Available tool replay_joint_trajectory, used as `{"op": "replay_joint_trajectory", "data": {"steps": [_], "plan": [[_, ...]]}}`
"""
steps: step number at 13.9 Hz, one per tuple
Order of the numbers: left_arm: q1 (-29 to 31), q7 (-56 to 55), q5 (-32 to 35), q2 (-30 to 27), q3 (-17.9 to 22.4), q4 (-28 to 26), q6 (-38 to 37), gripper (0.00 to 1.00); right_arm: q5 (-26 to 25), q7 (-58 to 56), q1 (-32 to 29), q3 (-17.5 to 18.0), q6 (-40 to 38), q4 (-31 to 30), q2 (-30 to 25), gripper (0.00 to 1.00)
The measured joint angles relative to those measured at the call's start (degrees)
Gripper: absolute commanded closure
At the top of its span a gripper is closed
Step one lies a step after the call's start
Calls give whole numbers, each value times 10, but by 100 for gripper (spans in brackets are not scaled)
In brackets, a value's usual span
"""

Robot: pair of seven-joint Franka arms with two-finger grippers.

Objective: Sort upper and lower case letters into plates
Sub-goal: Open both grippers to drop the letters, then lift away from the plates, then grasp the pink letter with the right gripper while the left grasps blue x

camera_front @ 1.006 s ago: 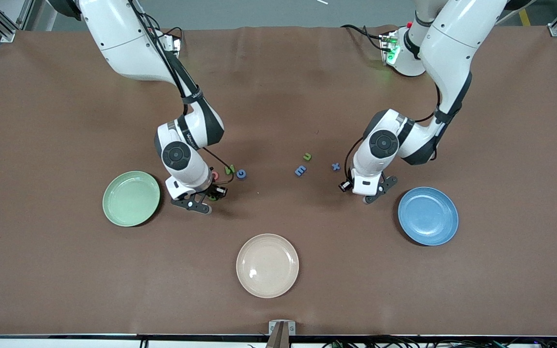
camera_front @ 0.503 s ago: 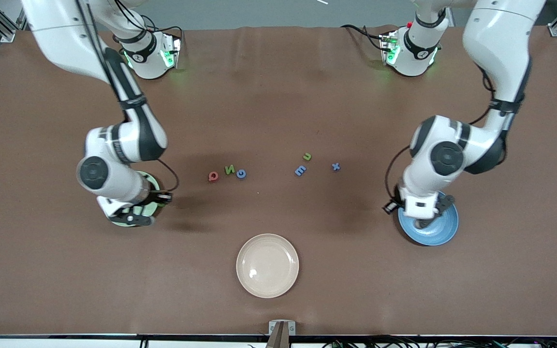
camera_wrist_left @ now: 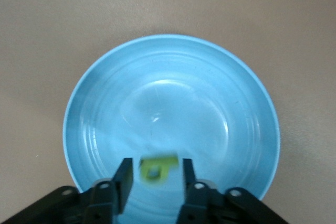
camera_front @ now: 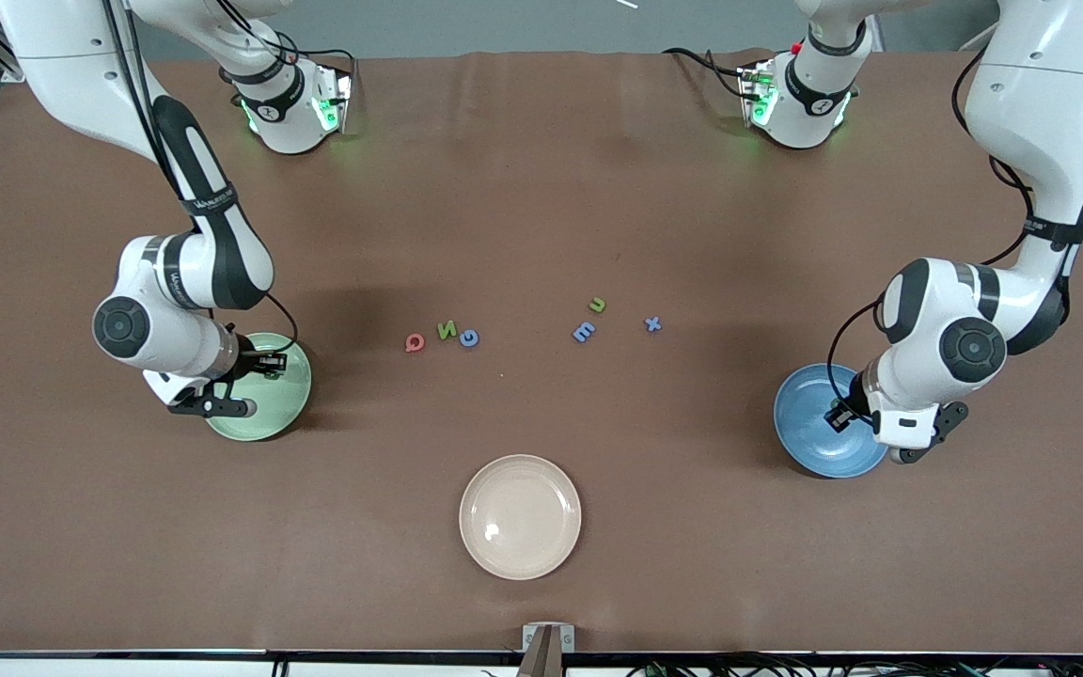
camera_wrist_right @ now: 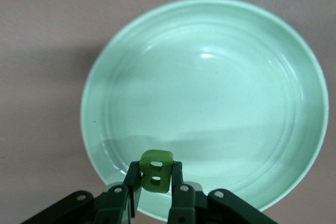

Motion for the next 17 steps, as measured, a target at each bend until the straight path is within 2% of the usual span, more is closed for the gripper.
{"op": "replay_joint_trajectory", "data": {"steps": [3,4,5,6,7,10,13,17], "plan": [[-5,-21,0,-3,-11,0,0,0,0,0,-7,0,15,-15,0,95],[-7,-35,0,-6,-18,0,0,0,0,0,-11,0,16,-17,0,85],[-9,-58,0,-9,-31,-1,-1,1,0,0,-15,0,19,-19,1,65],[-12,-88,0,-11,-46,-3,-1,2,0,0,-19,0,21,-21,1,13],[-18,-114,0,-12,-64,-9,-1,4,0,-1,-22,0,24,-22,2,0],[-49,-163,2,-21,-109,-41,13,8,0,0,-24,1,25,-19,3,0],[-65,-170,2,-36,-138,-103,83,16,1,56,-10,13,17,3,0,0],[-108,-171,2,-34,-141,-144,137,27,6,186,77,21,34,10,0,0]]}}
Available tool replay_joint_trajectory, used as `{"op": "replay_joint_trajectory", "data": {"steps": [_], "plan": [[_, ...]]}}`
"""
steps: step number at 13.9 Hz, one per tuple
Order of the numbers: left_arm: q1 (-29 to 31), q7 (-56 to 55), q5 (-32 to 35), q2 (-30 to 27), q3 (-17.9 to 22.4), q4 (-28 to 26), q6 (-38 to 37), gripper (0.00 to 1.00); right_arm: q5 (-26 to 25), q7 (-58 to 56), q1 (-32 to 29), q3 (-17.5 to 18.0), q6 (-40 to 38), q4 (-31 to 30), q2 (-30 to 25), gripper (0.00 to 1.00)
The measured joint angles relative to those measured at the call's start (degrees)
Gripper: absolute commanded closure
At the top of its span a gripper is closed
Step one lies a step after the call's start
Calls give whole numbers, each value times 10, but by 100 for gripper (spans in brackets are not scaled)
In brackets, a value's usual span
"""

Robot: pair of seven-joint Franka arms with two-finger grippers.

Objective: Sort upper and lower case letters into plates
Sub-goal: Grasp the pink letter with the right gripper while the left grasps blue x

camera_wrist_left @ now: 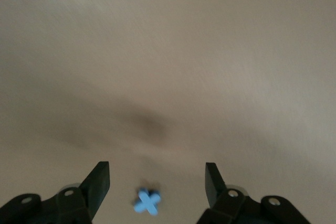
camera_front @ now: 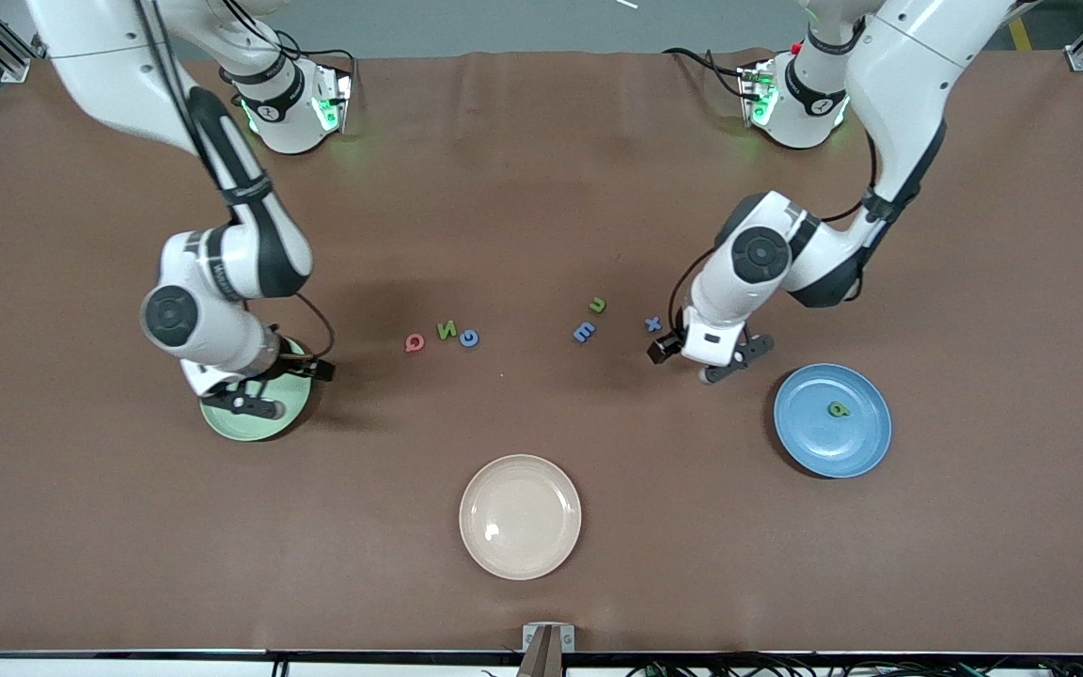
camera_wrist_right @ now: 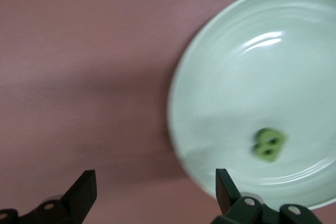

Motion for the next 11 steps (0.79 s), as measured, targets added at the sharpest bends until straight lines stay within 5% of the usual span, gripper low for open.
{"op": "replay_joint_trajectory", "data": {"steps": [7,11], "plan": [[-25,-8,41,8,0,-37,15,48,10,102,89,1,61,-22,14,1],[-32,-8,43,20,0,-38,15,50,10,156,131,1,111,-49,19,9]]}}
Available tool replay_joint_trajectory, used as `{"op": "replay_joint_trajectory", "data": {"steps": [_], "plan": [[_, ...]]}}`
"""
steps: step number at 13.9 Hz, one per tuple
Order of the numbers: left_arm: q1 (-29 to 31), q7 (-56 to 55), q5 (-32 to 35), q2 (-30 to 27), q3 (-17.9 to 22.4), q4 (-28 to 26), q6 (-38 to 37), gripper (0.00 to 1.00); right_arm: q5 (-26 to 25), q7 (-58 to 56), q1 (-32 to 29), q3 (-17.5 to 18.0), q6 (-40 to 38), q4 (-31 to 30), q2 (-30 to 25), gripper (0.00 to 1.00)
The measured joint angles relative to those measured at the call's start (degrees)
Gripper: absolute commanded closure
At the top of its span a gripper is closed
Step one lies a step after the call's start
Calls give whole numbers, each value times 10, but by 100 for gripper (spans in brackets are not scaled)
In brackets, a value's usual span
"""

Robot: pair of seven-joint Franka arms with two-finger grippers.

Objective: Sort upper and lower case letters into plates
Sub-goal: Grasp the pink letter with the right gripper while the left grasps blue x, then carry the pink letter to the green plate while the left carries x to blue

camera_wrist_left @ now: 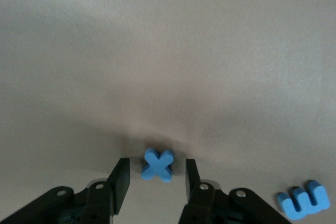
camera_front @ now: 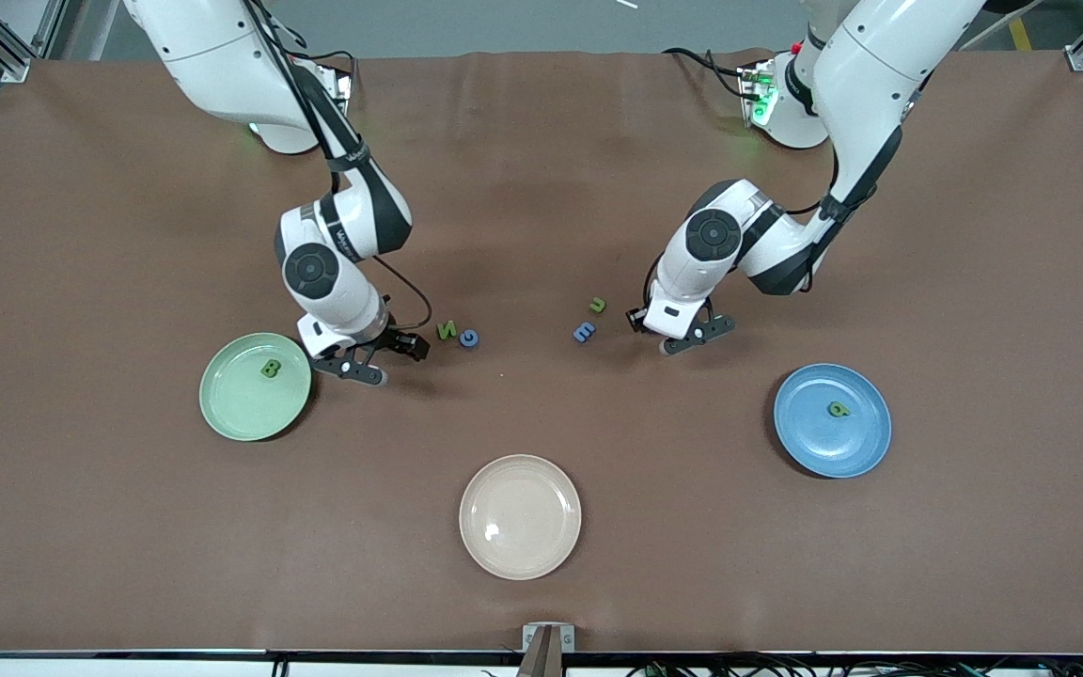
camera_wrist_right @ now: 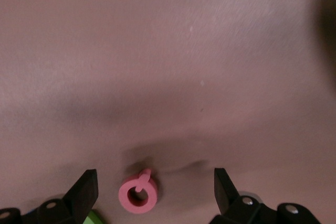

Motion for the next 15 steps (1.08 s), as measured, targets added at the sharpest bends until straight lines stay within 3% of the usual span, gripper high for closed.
{"op": "replay_joint_trajectory", "data": {"steps": [2,7,12,15], "plan": [[-2,0,0,5,0,0,1,57,0,19,11,0,15,-12,4,17],[1,0,0,5,2,4,3,98,0,33,22,-1,18,-13,9,43],[35,0,1,-15,7,35,-19,99,0,34,22,-3,16,-12,6,97],[83,16,4,-40,8,72,-61,99,0,34,22,-6,15,-10,6,100]]}}
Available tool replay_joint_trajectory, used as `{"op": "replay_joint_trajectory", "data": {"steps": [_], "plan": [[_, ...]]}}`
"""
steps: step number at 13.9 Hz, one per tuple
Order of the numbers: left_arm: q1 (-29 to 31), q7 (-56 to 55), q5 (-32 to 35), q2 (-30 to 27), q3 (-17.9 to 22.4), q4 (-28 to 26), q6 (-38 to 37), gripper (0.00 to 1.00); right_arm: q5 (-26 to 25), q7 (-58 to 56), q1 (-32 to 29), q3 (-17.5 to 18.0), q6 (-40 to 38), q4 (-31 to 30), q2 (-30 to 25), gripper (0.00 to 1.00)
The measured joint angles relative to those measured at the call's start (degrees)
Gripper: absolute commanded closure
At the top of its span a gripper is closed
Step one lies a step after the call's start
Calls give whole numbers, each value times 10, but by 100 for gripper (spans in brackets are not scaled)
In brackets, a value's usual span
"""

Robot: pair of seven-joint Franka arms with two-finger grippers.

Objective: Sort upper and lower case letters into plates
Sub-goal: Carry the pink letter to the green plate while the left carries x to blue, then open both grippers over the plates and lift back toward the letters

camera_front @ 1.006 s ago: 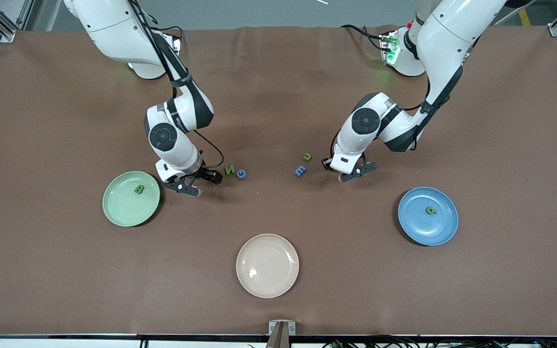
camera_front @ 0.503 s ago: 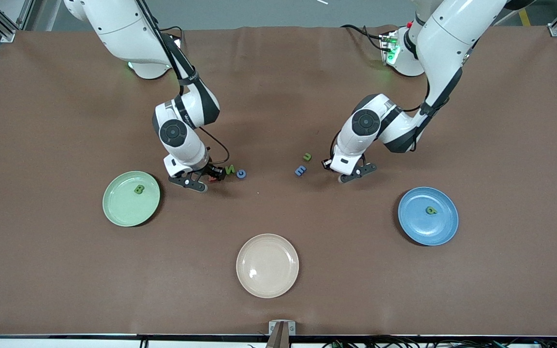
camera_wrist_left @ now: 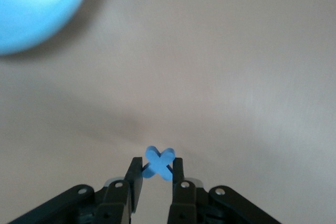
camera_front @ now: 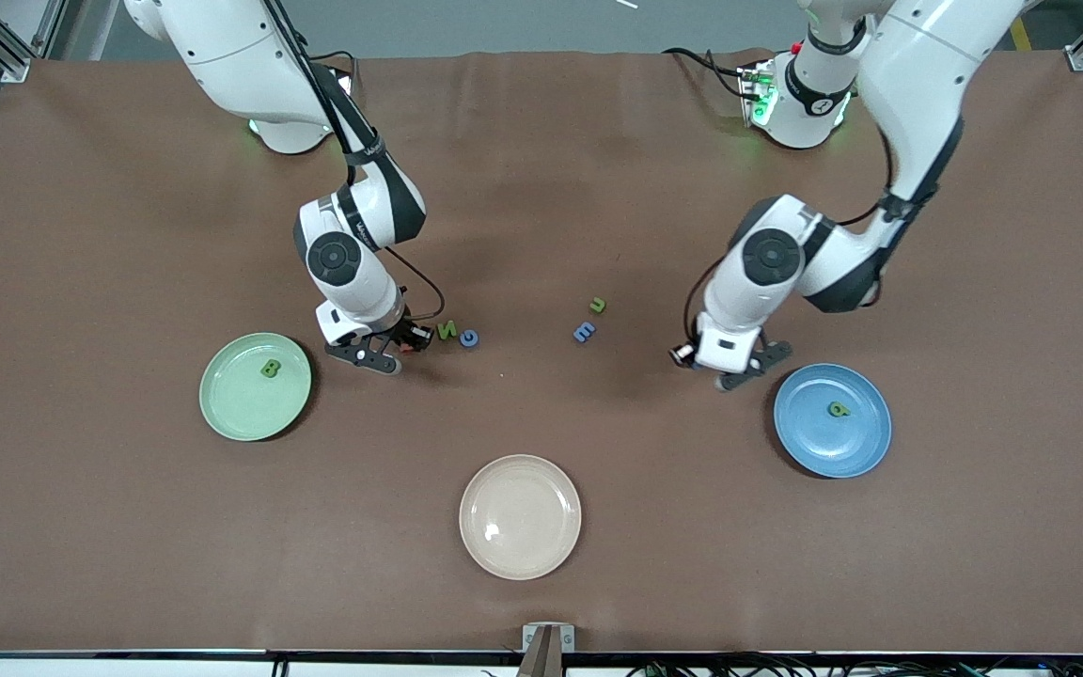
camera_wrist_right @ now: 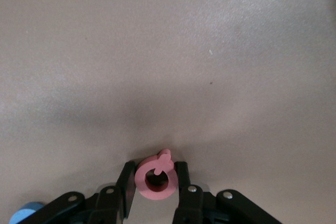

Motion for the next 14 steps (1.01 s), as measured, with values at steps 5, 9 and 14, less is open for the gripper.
{"op": "replay_joint_trajectory", "data": {"steps": [5,9,14], "plan": [[111,142,10,-5,4,16,-8,97,0,-94,-54,-13,-129,68,-9,100],[175,209,21,14,4,13,-9,1,-1,-335,-197,-18,-192,81,-41,100],[179,208,23,33,2,4,-12,0,-7,-466,-287,-17,-143,67,-13,99]]}}
